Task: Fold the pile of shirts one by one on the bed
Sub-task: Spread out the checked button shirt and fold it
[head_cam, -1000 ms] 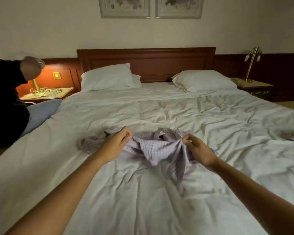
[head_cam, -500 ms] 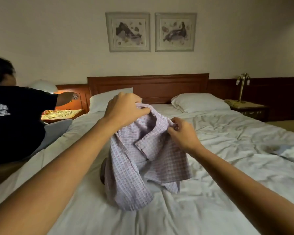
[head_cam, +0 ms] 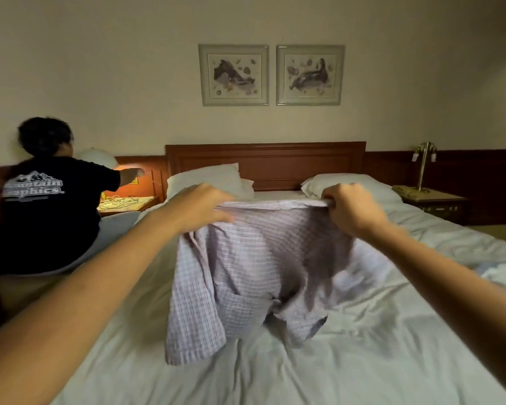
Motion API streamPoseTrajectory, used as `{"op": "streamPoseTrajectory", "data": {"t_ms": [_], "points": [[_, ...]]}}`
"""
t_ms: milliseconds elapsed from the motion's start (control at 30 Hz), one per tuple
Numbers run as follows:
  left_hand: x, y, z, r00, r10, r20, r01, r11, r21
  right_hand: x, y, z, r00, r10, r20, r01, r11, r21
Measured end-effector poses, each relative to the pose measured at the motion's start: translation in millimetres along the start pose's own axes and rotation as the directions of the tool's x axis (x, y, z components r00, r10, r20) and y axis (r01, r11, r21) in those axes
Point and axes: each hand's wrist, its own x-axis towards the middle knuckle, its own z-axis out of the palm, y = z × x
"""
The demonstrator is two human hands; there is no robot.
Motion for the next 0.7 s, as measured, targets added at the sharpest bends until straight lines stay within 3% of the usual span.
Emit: {"op": "streamPoseTrajectory", "data": {"t_ms": [133,233,333,433,600,700], "points": [[-11.6,-24.5,-12.6,0.98,-0.132,-0.15,0.129,0.991,-0.028,12.8,21.1,-41.6,0.998,-0.045,-0.031,0.041,0.993,-0.114],[-5.0,-38.0,-43.0,0.912,-0.236,-0.336,0.199,0.97,-0.141,32.2,28.5,-81.2,0.98,-0.106,-0.171,0.076,0.983,-0.169],[7.1,-36.7,-83.7,0.835,-0.276,-0.476,0.156,0.948,-0.277,52.1,28.3,-126.5,0.953,-0.132,-0.271,0.114,0.99,-0.082],[11.4,-21.6,-111.0,0.825,-0.189,-0.533,0.03,0.956,-0.292,61.3,16.4,-152.5,0.976,-0.141,-0.165,0.143,0.99,0.001],[-1.6,-30.5,-109.8,0.939,-0.164,-0.302,0.047,0.932,-0.361,71.3,20.6,-132.1,0.989,-0.026,0.148,0.042,0.994,-0.104],[11.0,-53.7,-79.3,0.986,-0.149,-0.071,0.11,0.912,-0.394,75.3,39.7,-96.9,0.92,0.039,0.389,0.001,0.995,-0.102]]}}
